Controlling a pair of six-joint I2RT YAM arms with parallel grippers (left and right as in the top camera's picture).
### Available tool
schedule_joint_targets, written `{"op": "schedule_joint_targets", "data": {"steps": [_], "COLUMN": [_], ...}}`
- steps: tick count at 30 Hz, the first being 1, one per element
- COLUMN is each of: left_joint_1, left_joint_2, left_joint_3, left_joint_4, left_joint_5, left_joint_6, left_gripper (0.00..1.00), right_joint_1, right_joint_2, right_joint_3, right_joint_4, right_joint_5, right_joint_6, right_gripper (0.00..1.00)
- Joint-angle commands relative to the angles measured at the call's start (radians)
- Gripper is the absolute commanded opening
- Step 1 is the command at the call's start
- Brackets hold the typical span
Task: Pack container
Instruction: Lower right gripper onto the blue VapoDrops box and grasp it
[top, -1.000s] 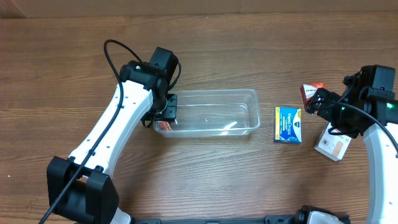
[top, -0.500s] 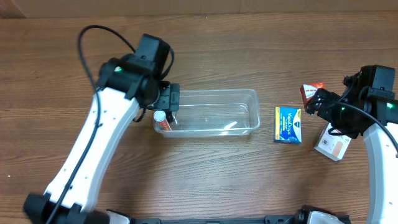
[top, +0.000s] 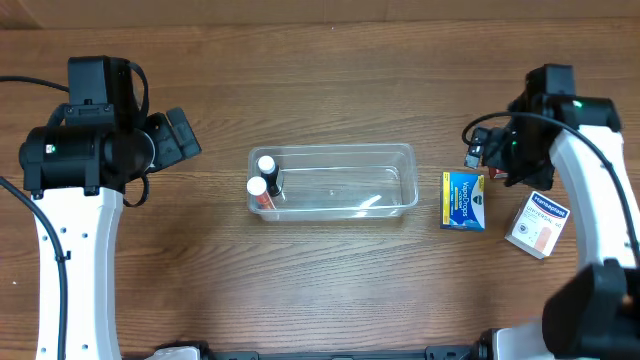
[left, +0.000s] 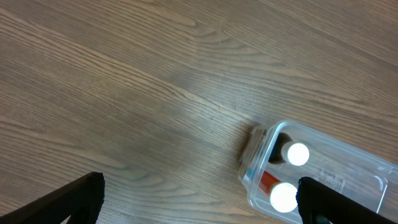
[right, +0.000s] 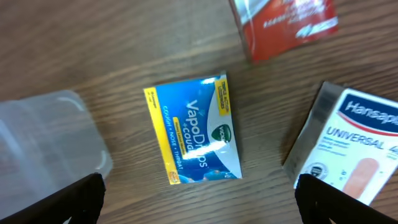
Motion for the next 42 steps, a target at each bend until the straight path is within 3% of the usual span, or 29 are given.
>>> {"op": "schedule_joint_targets", "data": {"steps": [1, 14, 25, 38, 42], "left_joint_1": [0.004, 0.004, 0.003, 0.003, 0.002], "left_joint_2": [0.008, 0.015, 0.015, 0.015, 0.015], "left_joint_3": [-0.019, -0.034, -0.034, -0.034, -0.034], "left_joint_4": [0.007, 0.014, 0.008, 0.003, -0.004], "left_joint_5": [0.016, 0.016, 0.016, 0.016, 0.016], "left_joint_6": [0.004, 0.005, 0.004, 0.005, 0.004], "left_gripper": [1.0, 1.0, 1.0, 1.0, 1.0], "right_joint_1": [0.002, 0.113, 0.112, 0.112, 0.112], "right_joint_2": [0.085, 0.127, 0.127, 0.127, 0.127], "right_joint_3": [-0.004, -0.245, -0.268, -0.331, -0.345], "right_joint_4": [0.002, 0.224, 0.262, 0.381, 0.407], "right_joint_5": [-0.025, 0.006, 0.089, 0.055, 0.055], "right_joint_6": [-0.006, -0.101, -0.048, -0.048, -0.048], "right_gripper": [1.0, 1.0, 1.0, 1.0, 0.91]}}
